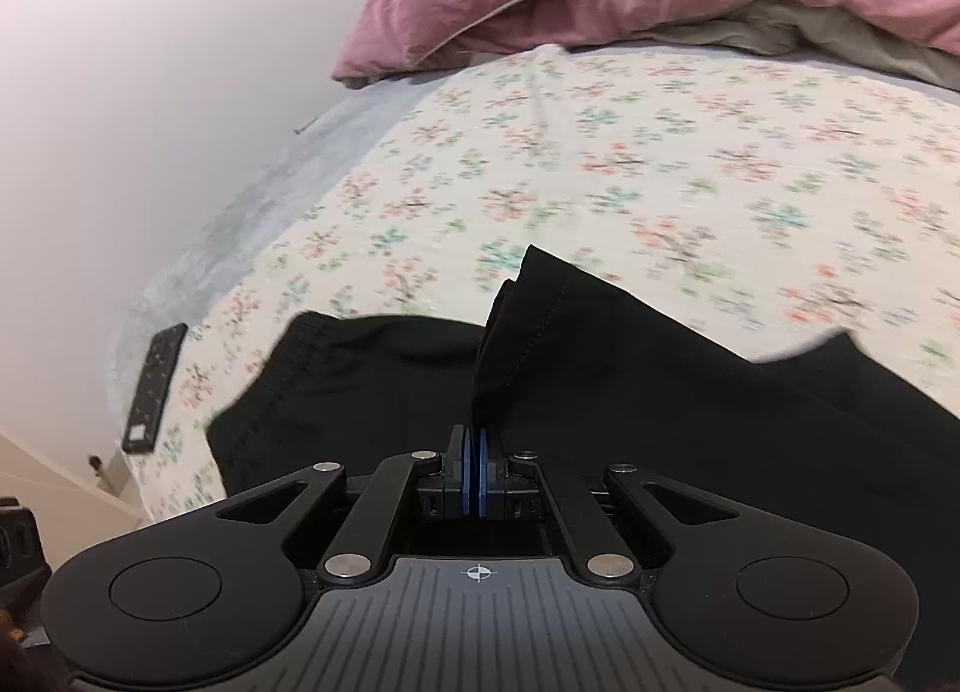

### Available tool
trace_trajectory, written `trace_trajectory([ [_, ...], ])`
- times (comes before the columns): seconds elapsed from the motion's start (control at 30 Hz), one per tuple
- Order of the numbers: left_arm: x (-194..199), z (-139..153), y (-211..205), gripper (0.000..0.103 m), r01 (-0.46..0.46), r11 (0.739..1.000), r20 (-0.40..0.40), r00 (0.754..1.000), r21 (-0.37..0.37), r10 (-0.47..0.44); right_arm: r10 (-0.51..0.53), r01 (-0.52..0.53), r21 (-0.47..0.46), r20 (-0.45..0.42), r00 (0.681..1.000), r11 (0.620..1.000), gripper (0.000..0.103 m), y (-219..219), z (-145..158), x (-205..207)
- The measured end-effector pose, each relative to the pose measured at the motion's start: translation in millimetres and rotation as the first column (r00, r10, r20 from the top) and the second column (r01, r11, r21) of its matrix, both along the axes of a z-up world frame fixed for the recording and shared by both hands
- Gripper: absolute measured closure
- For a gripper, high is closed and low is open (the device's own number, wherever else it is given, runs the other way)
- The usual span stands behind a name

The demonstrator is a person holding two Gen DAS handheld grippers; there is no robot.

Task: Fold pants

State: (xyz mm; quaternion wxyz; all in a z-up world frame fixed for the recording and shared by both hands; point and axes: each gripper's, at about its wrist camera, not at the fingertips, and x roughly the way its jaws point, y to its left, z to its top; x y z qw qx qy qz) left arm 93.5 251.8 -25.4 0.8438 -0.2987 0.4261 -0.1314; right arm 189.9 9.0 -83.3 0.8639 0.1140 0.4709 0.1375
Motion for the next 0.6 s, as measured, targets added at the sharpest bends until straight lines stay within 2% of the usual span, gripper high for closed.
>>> trace_trajectory([
  [0.17,2.0,-1.2,39.5,0.077,-0.108,0.994,-0.002,0.994,-0.031,0.108,0.02,-0.02,0.044,-0.004,1.0,0.999,0.103,31.0,-7.6,27.1],
  [0.27,5.2,-5.8,54.9,0.077,-0.19,0.98,-0.003,0.982,-0.052,0.19,0.034,-0.033,0.064,-0.014,0.999,0.997,0.103,50.7,-13.8,44.6],
  [0.3,11.8,-7.7,55.1,0.077,-0.222,0.973,-0.005,0.975,-0.059,0.222,0.04,-0.039,0.071,-0.016,0.999,0.997,0.103,57.2,-16.2,49.6],
  [0.43,-2.3,-14.7,81.0,0.077,-0.344,0.934,-0.005,0.938,-0.093,0.345,0.062,-0.059,0.105,-0.025,0.998,0.993,0.102,84.2,-25.3,67.7],
  [0.6,-15.6,-17.4,103.3,0.077,-0.451,0.885,0.004,0.891,-0.119,0.455,0.081,-0.076,0.128,-0.035,0.996,0.989,0.102,113.6,-36.0,83.8],
])
